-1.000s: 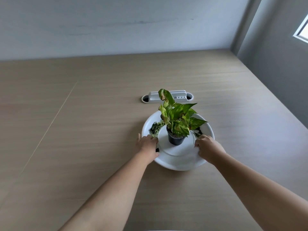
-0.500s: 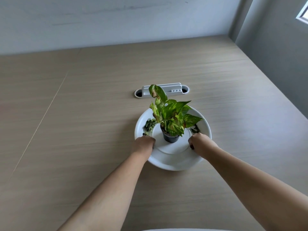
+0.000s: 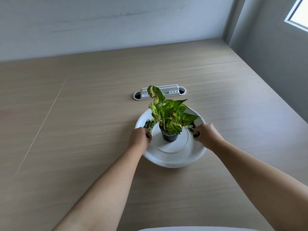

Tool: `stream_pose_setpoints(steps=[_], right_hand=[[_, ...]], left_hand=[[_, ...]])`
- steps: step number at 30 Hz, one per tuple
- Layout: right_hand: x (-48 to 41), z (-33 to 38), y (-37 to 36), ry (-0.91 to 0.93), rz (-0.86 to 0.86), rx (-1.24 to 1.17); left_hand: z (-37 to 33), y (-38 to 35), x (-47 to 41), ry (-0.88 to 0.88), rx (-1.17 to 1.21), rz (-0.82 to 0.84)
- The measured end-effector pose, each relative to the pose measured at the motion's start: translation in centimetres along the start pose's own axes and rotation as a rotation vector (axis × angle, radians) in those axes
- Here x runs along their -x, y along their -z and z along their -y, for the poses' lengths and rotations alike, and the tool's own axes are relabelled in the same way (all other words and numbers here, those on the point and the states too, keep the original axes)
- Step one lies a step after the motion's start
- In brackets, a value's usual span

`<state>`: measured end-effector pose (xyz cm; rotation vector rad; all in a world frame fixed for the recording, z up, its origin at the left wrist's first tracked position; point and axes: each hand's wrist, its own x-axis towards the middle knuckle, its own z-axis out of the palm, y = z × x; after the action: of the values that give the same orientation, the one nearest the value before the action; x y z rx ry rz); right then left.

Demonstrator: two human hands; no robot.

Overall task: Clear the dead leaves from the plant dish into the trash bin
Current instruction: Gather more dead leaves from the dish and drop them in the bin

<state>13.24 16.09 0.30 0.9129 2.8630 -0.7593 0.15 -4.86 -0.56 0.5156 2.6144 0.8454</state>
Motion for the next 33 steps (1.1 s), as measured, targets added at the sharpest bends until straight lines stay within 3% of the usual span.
stream_pose_setpoints(steps=[8, 13, 20, 25, 33], right_hand=[[4.7, -5.3, 2.8, -0.002, -0.032, -0.054], [12.3, -15.6, 8.3, -0.15, -0.065, -0.05], [29.4, -35.9, 15.9, -0.505, -0.231, -0.057], [41.0, -45.2, 16.8, -0.85, -0.413, -0.239], [49.1, -52.3, 8.3, -1.184, -0.343, -0.401]], left_hand=[[-4.5, -2.6, 5.1, -0.032, -0.015, -0.022], [-14.3, -10.7, 10.8, -0.195, -0.014, 0.09], [-32.1, -26.3, 21.2, -0.544, -0.029, 0.368], [-40.7, -36.9, 29.6, -0.821, -0.159, 0.599], [-42.2, -51.4, 36.1, -1.008, -0.464, 0.936]])
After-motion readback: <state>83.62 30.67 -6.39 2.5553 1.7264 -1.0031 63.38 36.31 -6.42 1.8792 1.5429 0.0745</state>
